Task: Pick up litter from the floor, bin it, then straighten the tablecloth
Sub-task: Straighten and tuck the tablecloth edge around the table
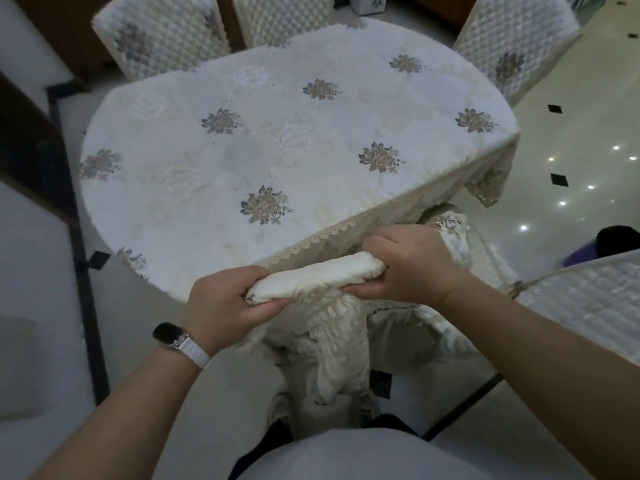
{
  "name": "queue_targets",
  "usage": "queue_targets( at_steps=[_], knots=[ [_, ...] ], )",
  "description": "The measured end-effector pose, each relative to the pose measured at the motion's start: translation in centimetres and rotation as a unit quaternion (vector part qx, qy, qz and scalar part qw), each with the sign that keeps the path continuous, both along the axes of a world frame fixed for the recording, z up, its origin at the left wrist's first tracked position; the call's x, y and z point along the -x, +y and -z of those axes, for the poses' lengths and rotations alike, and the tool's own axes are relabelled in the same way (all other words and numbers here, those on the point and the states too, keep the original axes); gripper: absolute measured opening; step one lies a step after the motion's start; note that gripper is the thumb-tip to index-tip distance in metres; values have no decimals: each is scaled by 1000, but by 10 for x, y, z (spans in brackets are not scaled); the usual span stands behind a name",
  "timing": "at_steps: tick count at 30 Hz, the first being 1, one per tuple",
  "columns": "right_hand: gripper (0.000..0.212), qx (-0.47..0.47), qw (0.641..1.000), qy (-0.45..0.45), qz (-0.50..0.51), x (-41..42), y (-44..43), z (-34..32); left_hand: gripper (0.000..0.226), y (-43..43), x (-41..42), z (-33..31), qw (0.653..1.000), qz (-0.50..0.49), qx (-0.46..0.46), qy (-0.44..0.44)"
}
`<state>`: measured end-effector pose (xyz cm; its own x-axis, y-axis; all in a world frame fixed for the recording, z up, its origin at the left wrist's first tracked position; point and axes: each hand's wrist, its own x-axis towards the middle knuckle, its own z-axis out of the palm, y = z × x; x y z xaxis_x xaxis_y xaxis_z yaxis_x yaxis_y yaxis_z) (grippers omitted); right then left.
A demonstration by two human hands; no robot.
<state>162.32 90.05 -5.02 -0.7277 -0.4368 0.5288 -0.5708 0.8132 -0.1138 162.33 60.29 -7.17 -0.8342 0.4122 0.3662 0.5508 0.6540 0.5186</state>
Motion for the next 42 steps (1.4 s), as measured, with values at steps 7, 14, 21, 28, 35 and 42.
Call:
queue_targets(
  at_steps=[7,14,21,28,35,42],
  knots=[
    [61,4,1000,18,-25,-6,18,11,38,16,-19,6,1000,-15,5,-3],
    [59,6,999,23,-29,2,33,11,42,37,-27,9,999,-48,12,-6],
    [57,8,999,44,-30,14,38,12,40,43,-21,12,999,-51,5,3],
    [59,16,998,50,-27,20,25,15,42,31,-14,11,998,-49,-4,27],
    [57,26,999,36,-26,22,12,18,45,18,-7,10,998,-57,10,19],
    [45,49,997,37,-48,21,1,16,47,6,-3,14,998,-57,19,17]
  ],
)
